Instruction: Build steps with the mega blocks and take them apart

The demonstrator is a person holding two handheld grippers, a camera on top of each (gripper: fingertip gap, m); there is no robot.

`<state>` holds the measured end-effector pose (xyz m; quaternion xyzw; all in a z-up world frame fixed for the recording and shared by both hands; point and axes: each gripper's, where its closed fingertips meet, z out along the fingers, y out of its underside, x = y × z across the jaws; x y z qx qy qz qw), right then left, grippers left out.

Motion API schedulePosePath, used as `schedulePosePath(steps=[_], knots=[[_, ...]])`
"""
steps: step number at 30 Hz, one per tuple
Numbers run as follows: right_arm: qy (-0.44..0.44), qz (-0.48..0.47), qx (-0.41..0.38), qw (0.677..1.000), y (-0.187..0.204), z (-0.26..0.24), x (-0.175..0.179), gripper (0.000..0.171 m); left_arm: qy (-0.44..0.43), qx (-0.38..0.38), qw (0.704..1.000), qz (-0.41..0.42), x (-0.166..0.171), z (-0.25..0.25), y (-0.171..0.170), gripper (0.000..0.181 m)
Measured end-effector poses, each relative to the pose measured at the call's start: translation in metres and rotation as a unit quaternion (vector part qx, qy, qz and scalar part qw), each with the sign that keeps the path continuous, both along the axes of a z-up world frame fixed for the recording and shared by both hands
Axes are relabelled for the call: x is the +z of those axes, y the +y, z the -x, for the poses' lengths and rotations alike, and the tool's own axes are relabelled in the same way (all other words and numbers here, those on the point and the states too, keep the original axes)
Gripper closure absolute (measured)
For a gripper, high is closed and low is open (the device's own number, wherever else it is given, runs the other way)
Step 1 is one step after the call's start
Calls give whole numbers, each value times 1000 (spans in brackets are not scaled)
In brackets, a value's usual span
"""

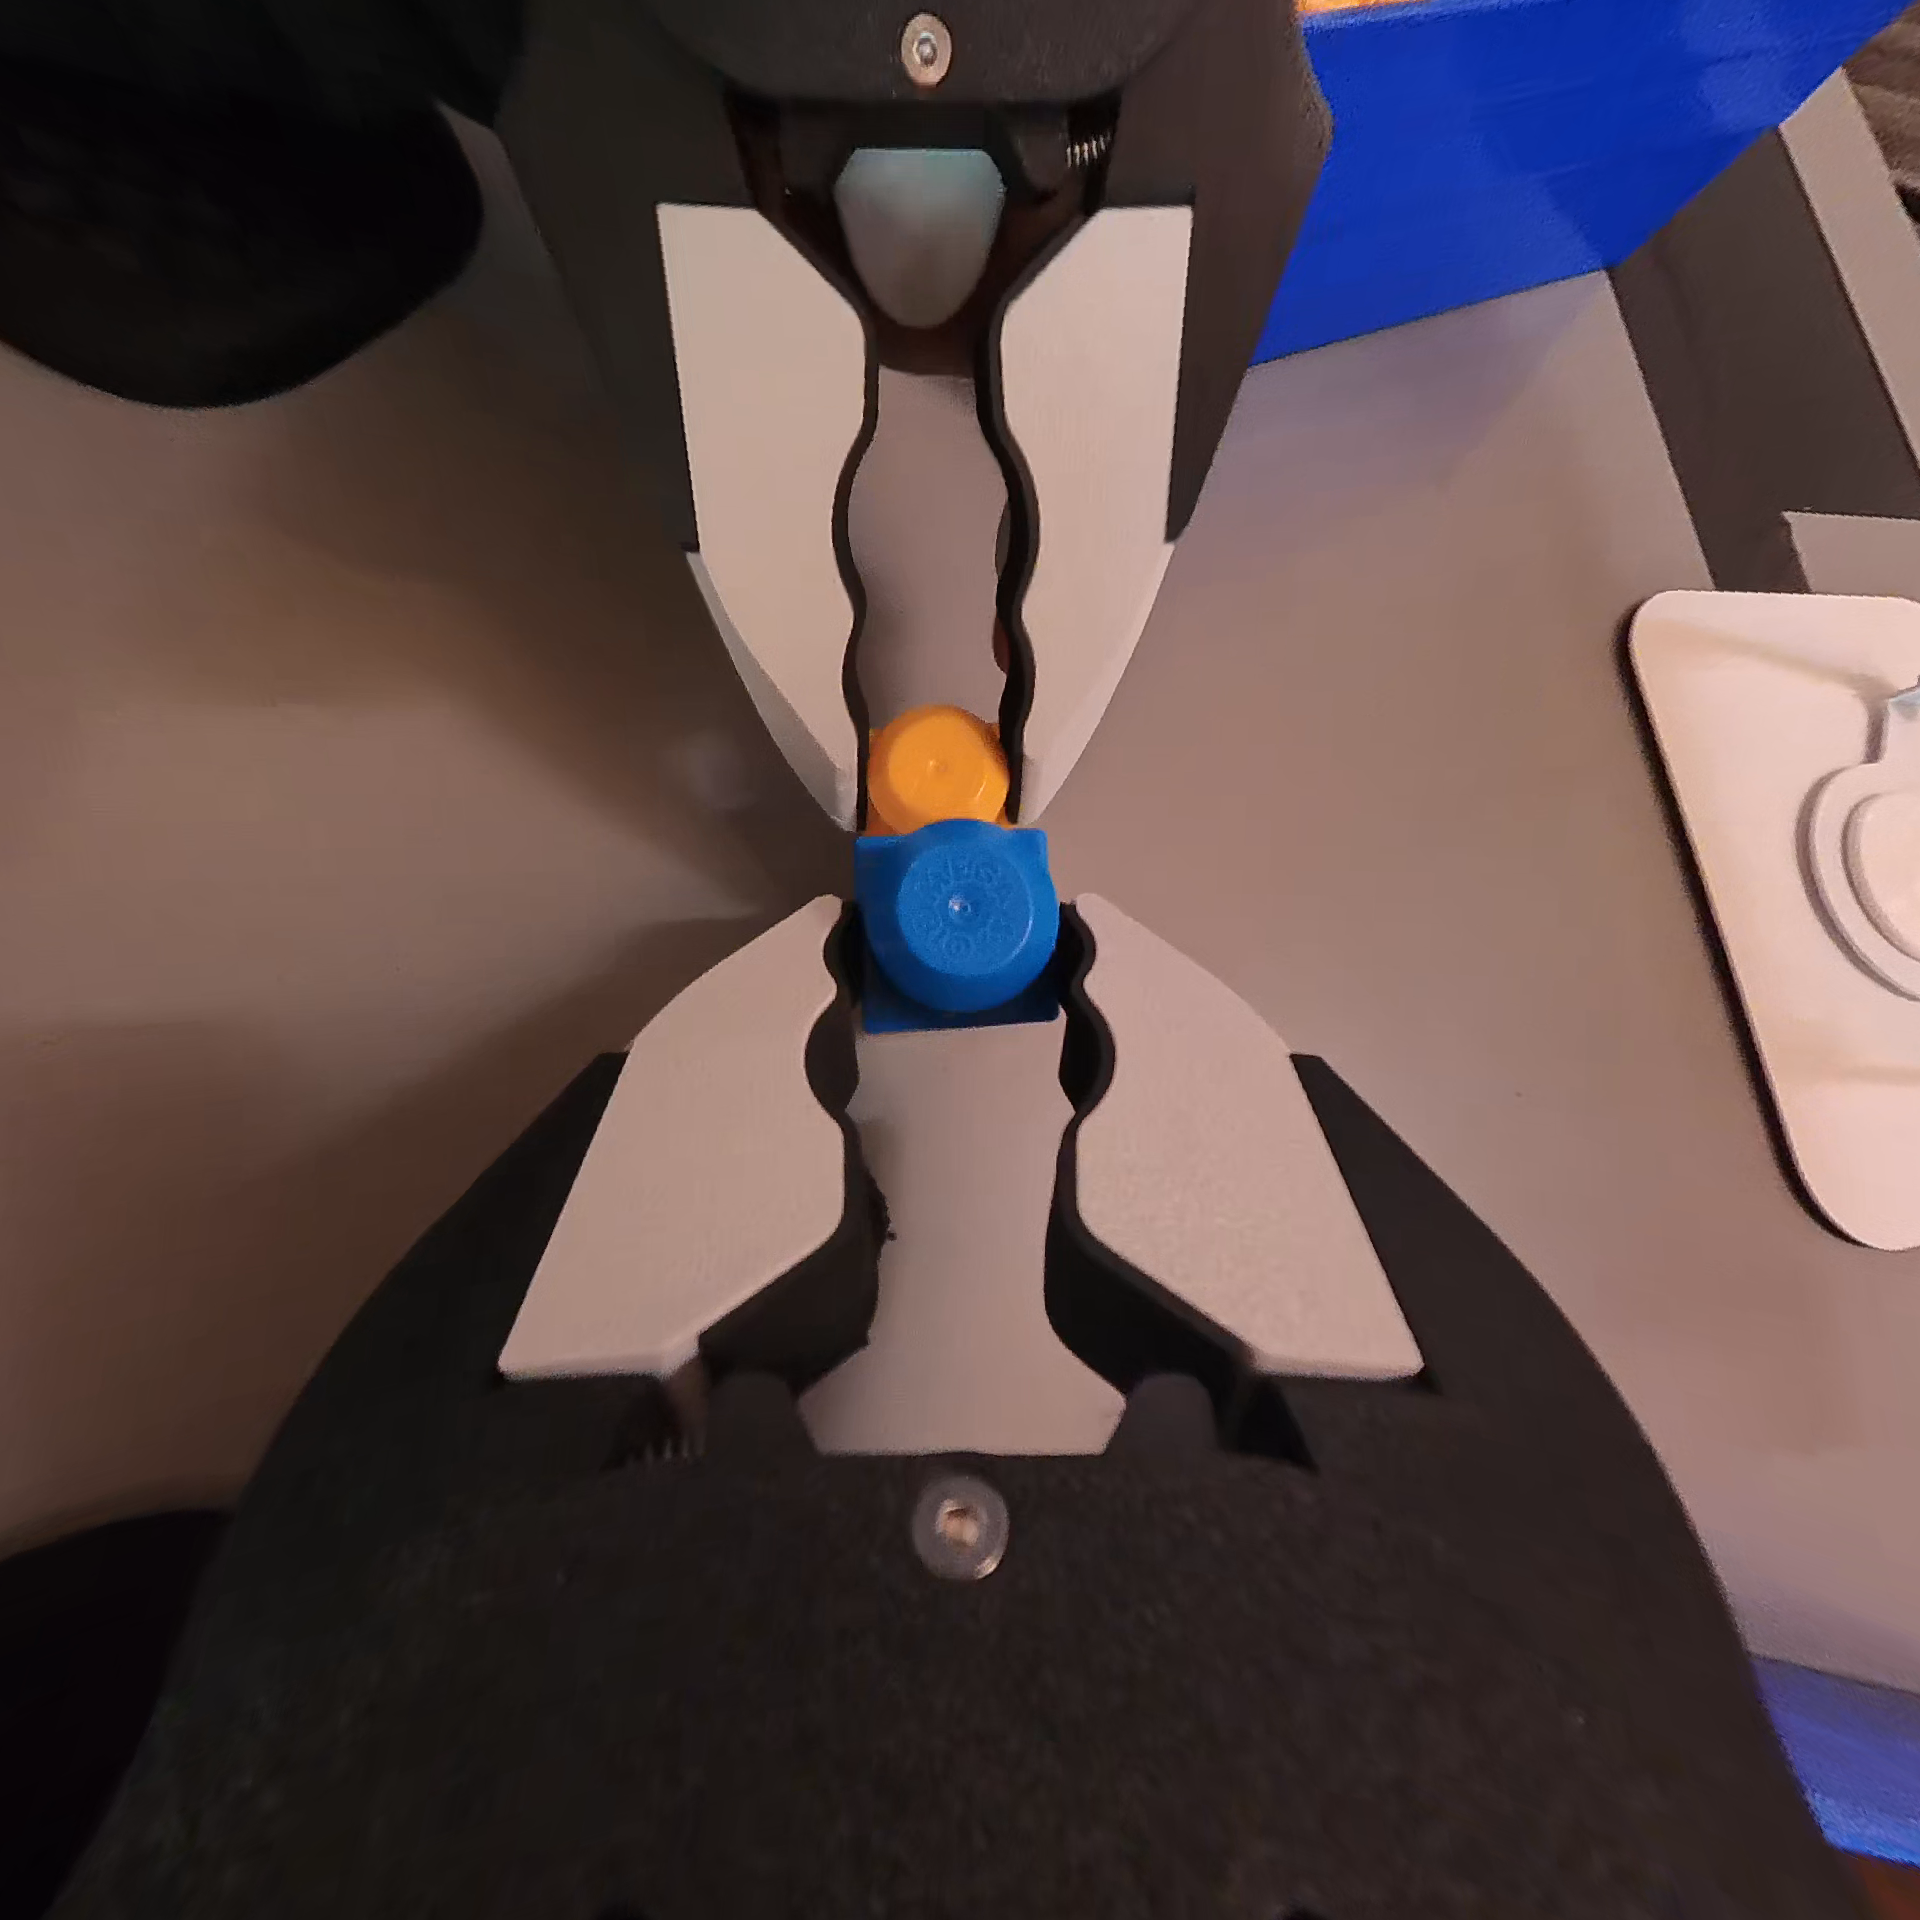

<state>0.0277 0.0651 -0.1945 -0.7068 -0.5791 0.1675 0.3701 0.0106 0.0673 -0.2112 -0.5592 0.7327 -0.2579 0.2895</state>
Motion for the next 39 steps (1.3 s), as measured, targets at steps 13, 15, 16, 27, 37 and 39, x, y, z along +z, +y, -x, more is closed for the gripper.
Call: schedulePosePath(steps=[13,15,16,27,37,39], knots=[[84,-79,-119,986,34,-110,114,135,-377,161,909,75,124,18,68,143],[67,-91,-150,982,45,-142,131,135,-418,197,884,72,133,27,82,148],[55,-95,-164,980,50,-158,138,135,-434,214,873,64,137,32,88,151],[-19,-10,-241,970,109,-253,106,135,-488,316,812,-49,146,59,113,181],[-23,65,-239,969,138,-248,19,135,-482,321,814,-39,137,58,115,181],[-28,69,-236,969,141,-248,9,135,-479,320,816,-41,136,57,115,181]])
